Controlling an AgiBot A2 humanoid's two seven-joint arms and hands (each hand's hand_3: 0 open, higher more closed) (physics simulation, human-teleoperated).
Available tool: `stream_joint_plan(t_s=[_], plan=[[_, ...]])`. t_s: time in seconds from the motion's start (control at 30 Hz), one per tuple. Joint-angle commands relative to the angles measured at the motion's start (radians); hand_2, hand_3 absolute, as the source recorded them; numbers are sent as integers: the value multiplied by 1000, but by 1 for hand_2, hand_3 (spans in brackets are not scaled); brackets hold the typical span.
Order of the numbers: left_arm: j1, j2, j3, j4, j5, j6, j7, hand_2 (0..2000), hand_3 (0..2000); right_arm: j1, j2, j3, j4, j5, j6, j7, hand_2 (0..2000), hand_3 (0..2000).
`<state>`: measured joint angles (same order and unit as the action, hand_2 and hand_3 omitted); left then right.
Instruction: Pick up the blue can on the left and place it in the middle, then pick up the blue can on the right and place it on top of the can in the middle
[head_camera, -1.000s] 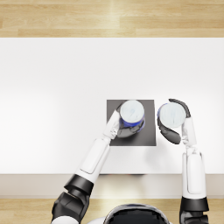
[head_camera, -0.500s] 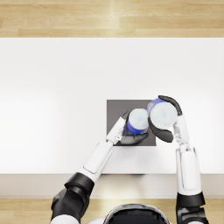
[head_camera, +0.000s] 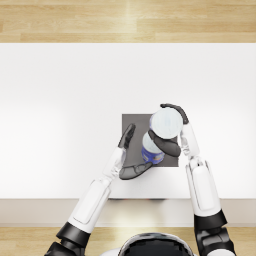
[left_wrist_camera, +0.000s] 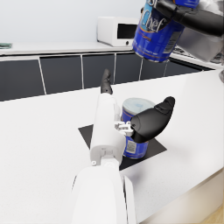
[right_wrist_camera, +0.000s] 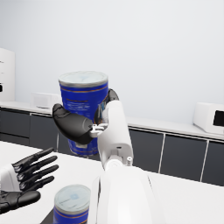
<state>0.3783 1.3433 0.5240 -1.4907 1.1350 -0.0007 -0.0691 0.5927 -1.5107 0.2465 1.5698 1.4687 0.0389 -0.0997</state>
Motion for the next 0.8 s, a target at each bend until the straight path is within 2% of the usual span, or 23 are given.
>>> stream_joint_plan(t_s=[0.03, 0.1, 0.2, 0.4, 0.8], plan=[[-118, -84, -162, -210, 0, 0, 20, 0, 0, 33, -15, 31, -23, 0, -66, -38, 2000, 1520], [-149, -94, -217, -209, 0, 0, 44, 0, 0, 27, -17, 66, -38, 0, -146, -85, 2000, 1520], [-171, -95, -243, -196, 0, 1, 60, 0, 0, 16, -18, 101, -59, 0, -202, -118, 2000, 1520], [-192, -88, -280, -203, 0, 1, 68, 0, 0, -22, -13, 114, -100, 0, -235, -136, 2000, 1520], [-196, -56, -271, -199, 0, 1, 69, 0, 0, -87, -6, 122, -148, 0, -275, -133, 2000, 1520]])
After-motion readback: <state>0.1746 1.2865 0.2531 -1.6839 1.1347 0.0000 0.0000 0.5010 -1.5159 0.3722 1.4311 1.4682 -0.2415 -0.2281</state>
